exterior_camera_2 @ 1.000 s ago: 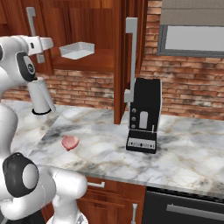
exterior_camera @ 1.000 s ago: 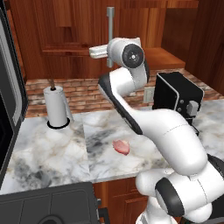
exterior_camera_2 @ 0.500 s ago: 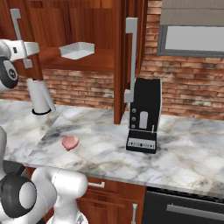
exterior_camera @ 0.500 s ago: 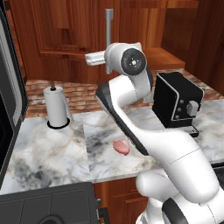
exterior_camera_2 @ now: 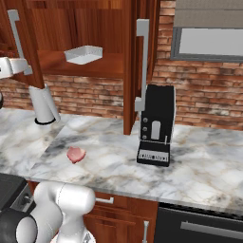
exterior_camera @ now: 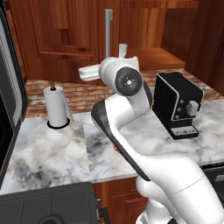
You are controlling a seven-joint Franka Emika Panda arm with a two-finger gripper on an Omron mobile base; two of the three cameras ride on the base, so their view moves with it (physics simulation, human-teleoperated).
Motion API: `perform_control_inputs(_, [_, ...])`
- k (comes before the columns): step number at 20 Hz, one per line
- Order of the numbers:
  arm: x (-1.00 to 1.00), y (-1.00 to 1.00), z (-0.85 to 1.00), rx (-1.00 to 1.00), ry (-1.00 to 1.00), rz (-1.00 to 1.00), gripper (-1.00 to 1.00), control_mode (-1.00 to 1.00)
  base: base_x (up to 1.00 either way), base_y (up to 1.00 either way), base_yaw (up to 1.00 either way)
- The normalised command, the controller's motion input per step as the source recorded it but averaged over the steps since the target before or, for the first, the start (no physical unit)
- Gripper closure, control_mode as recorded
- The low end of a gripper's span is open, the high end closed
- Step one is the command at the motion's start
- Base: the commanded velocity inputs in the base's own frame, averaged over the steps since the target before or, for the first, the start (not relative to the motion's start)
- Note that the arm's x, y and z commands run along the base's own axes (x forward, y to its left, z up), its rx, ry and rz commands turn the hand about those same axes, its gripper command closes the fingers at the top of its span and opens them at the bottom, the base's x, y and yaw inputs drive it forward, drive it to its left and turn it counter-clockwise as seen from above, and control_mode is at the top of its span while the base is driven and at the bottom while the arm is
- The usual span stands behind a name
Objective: Retrieve the tupperware from the cabinet, then place the raw meat into the tupperware to avoid contamination.
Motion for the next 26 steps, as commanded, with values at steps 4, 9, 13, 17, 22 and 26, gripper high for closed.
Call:
perform_control_inputs(4, [-0.32, 0.24, -0.12, 0.0, 0.08, 0.0, 1.0, -1.0, 0.0, 0.0, 0.0])
perform_control_inputs(9, [-0.32, -0.01, -0.01, 0.0, 0.03, 0.0, 1.0, -1.0, 0.0, 0.0, 0.0])
perform_control_inputs(13, [-0.35, -0.19, 0.04, 0.0, 0.0, 0.0, 1.0, -1.0, 0.0, 0.0, 0.0])
perform_control_inputs(17, [-0.34, -0.29, 0.07, 0.0, 0.0, 0.0, 1.0, -1.0, 0.0, 0.0, 0.0])
perform_control_inputs(22, [-0.3, -0.37, 0.08, 0.0, 0.0, 0.0, 1.0, -1.0, 0.0, 0.0, 0.0])
perform_control_inputs(26, [-0.19, -0.4, 0.09, 0.0, 0.0, 0.0, 1.0, -1.0, 0.0, 0.0, 0.0])
